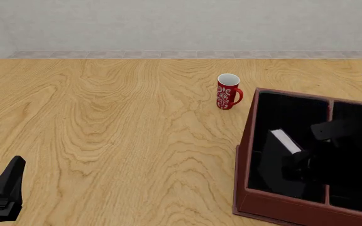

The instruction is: Pick up the book and place it in the left compartment of the caddy.

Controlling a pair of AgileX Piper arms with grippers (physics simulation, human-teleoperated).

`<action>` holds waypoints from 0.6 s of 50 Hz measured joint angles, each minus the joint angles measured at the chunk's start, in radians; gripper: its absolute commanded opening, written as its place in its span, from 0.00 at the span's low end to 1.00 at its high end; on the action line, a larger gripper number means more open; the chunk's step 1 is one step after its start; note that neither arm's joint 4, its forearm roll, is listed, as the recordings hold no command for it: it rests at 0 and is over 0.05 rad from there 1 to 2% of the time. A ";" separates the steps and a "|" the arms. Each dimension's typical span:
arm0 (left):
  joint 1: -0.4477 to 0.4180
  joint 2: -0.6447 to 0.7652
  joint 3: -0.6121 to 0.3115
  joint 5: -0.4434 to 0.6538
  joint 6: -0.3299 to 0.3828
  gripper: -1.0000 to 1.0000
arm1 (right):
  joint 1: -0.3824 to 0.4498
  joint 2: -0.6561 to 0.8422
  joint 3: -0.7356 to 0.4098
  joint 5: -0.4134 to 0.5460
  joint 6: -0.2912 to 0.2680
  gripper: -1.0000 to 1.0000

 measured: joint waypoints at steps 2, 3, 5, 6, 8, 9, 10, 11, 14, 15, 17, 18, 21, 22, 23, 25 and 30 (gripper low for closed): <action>0.000 0.000 0.000 0.000 0.000 1.00 | 0.001 0.002 0.002 -0.001 0.001 0.00; 0.000 0.000 0.000 0.000 0.000 1.00 | 0.001 0.003 0.003 -0.002 0.001 0.00; 0.000 0.000 0.000 0.000 0.000 1.00 | 0.001 0.006 0.003 -0.004 0.003 0.00; 0.000 0.000 0.000 0.000 0.000 1.00 | 0.001 0.007 0.004 -0.005 0.004 0.00; 0.000 0.000 0.000 0.000 0.000 1.00 | 0.001 0.009 0.005 -0.007 0.005 0.00; 0.000 0.000 0.000 0.000 0.000 1.00 | 0.002 0.010 0.006 -0.008 0.005 0.00; 0.000 0.000 0.000 0.000 0.000 1.00 | 0.002 0.012 0.006 -0.009 0.006 0.00; 0.000 0.000 0.000 0.000 0.000 1.00 | 0.002 0.013 0.007 -0.010 0.006 0.00; 0.000 0.000 0.000 0.000 0.000 1.00 | 0.002 0.016 0.008 -0.013 0.008 0.00; 0.000 0.000 0.000 0.000 0.000 1.00 | 0.003 0.017 0.009 -0.014 0.008 0.00; 0.000 0.000 0.000 0.000 0.000 1.00 | 0.004 0.019 0.011 -0.017 0.010 0.00; 0.000 0.000 0.000 0.000 0.000 1.00 | 0.005 0.020 0.011 -0.018 0.011 0.00; 0.000 0.000 0.000 0.000 0.000 1.00 | 0.006 0.022 0.013 -0.022 0.013 0.00; 0.000 0.000 0.000 0.000 0.000 1.00 | 0.006 0.023 0.014 -0.023 0.014 0.00; 0.000 0.000 0.000 0.000 0.000 1.00 | 0.006 0.024 0.015 -0.024 0.015 0.00; 0.000 0.000 0.000 0.000 0.000 1.00 | 0.007 0.025 0.016 -0.027 0.016 0.00; 0.000 0.000 0.000 0.000 0.000 1.00 | 0.008 0.025 0.021 -0.037 0.016 0.00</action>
